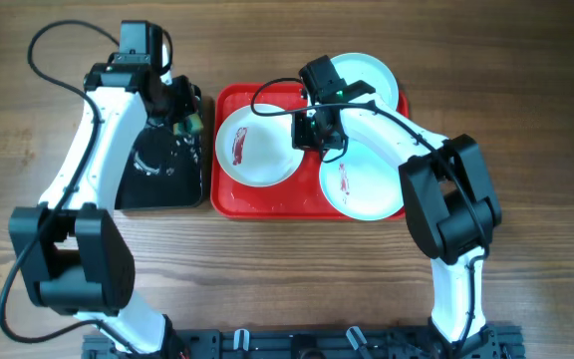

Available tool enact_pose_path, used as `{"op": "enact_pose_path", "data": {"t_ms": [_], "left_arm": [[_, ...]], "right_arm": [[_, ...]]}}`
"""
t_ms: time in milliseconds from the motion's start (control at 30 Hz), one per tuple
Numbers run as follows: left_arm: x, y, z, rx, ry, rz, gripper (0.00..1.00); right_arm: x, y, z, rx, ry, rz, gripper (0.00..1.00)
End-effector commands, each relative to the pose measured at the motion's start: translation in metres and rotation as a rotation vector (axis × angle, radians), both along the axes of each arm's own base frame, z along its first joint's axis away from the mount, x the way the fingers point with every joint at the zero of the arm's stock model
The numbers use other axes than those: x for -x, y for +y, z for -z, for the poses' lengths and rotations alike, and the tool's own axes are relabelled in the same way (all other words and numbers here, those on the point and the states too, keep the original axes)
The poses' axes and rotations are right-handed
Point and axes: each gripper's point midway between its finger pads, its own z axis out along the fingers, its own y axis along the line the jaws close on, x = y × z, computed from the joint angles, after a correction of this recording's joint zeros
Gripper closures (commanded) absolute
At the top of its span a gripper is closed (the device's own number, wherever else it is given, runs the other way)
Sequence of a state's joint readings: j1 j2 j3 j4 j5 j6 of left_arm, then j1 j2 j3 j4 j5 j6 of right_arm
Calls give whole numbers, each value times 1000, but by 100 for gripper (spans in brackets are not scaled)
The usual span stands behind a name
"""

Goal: Clean dirty plates on tray and stack at the side
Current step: 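Carry the sponge with left gripper onto the white plate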

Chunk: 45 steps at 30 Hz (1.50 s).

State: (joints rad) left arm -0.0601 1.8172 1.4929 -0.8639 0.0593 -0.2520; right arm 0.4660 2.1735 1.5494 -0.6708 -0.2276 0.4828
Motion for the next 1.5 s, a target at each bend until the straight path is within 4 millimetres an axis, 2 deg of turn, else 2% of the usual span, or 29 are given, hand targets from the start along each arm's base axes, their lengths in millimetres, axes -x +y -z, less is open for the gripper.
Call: {"op": "enact_pose_path", "data": {"t_ms": [0,67,100,233,367,467,533,933,1133,1200,1367,1467], "left_arm": [[1,11,-2,-72,1,13,96],[0,12,-2,-83,-2,16,96],[0,7,-2,-68,-5,54,96],[2,-37,-6,59,-27,240,96],[-1,-62,2,61,-34,297,96],[-1,-74,12,61,-18,324,96],[0,-77,21,61,3,330,96],[9,-78,103,56,192,330,96],[19,-88,130,55,260,352,96],[23,-97,131,74,270,369,96],[35,-145,121,256,265,460,96],[30,-156,118,279,233,483,96]], "right_arm": [[-2,-3,14,26,18,19,96],[-2,-3,14,23,19,19,96],[-2,-2,14,23,19,19,96],[-2,0,13,12,18,15,96],[-1,3,12,-4,17,-12,96],[0,6,10,-30,20,-39,96],[0,6,10,-44,26,-39,96],[-1,1,13,-87,47,-23,96],[-1,1,13,-86,48,-23,96],[-1,1,13,-86,48,-22,96],[-1,1,13,-87,47,-22,96],[-1,1,13,-86,48,-23,96]]}}
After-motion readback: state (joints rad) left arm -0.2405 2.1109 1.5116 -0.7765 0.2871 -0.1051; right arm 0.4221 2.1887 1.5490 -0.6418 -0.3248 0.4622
